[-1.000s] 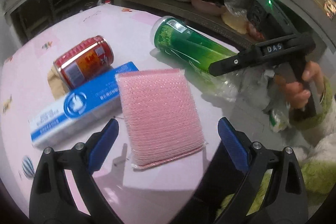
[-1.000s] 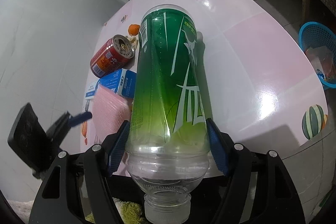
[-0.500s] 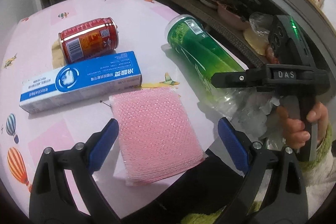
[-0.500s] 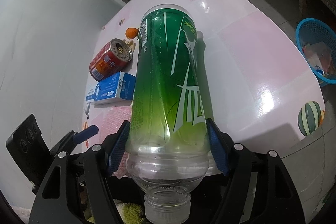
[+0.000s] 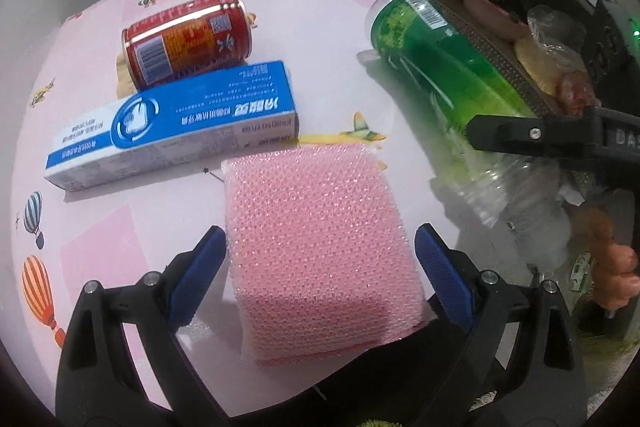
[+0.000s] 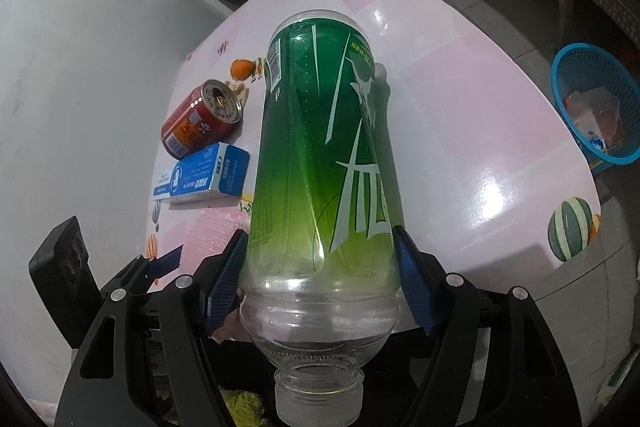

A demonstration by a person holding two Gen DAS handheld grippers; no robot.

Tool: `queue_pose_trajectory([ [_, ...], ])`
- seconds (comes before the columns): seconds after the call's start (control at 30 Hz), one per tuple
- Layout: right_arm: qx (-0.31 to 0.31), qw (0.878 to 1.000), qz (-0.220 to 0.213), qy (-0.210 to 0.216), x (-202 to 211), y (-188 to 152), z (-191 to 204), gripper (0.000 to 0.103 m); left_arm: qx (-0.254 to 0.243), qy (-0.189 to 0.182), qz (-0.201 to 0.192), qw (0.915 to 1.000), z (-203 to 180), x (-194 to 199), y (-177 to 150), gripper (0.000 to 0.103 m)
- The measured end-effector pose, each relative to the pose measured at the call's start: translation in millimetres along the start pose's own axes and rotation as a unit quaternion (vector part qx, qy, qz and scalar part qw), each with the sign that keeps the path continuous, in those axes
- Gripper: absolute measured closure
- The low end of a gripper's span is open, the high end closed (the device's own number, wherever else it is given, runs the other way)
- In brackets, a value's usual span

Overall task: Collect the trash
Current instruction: 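Lift the pink sponge with the left gripper while the right holds the green bottle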

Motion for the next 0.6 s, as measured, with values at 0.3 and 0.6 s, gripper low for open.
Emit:
queue_pose_trajectory([
  [0.3,0.004,1.000,0.013,-0.010,-2.0,6.3,0.8,0.032,0.015,-0.005,0.001,0.9999,7.2,-1.9,-2.9,0.020],
  [0.6,0.005,1.000,0.015,-0.017,-3.8,11.6,4.8,0.026,0.011,-0.001,-0.006,0.9999,7.9,-1.5,-5.5,0.022],
])
Point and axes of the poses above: each gripper's, at about its wrist camera, not at the fingertips, and x roughly against the way its jaws point, z to its left, y to its top, the point moved 3 cm from there along -x, roughly the way its jaws point, and after that the axes turned 5 degrees about -x, right-handed, at the moved point
